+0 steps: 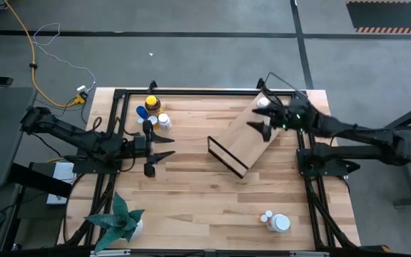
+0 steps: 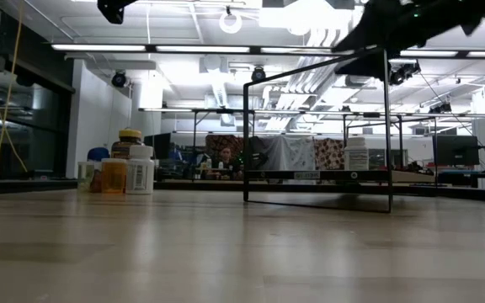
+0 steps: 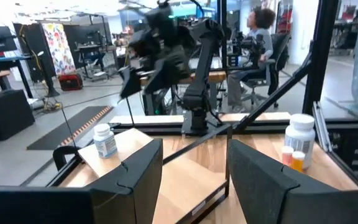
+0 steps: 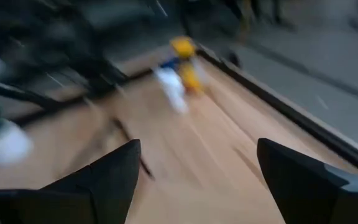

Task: Pick and place medicine bottles onto shelf by color
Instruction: Put the white medicine bottle on the shelf

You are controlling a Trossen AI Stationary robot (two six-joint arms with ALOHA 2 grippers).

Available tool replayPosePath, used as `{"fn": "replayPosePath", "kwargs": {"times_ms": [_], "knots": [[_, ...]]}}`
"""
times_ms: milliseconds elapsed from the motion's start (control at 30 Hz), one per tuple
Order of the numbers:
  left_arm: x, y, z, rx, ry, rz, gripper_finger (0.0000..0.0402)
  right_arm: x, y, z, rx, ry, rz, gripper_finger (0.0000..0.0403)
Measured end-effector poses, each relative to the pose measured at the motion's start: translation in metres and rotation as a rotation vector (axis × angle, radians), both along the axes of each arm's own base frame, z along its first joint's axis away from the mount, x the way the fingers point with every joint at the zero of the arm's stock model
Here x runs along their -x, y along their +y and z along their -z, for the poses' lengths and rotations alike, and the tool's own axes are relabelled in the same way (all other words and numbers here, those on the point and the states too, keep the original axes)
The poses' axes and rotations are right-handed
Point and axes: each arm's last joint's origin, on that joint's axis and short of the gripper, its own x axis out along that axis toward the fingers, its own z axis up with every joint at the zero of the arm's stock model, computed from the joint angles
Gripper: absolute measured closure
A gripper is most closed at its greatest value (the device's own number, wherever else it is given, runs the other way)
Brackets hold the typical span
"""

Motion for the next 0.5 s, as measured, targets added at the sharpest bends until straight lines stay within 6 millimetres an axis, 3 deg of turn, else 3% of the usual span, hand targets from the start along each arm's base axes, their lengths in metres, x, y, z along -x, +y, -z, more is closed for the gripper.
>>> {"fn": "replayPosePath", "kwargs": {"times_ms": [167, 500], "knots": [[0.001, 0.001, 0.0, -0.004, 0.005, -0.001, 0.0232, -0.001, 0.023, 0.016, 0.071, -0.216, -0.126, 0.0091], [0.0, 0.008, 0.0, -0.011, 0.007, -0.017, 0.0232, -0.012, 0.048, 0.018, 0.207, -0.291, -0.283, 0.0091]]}}
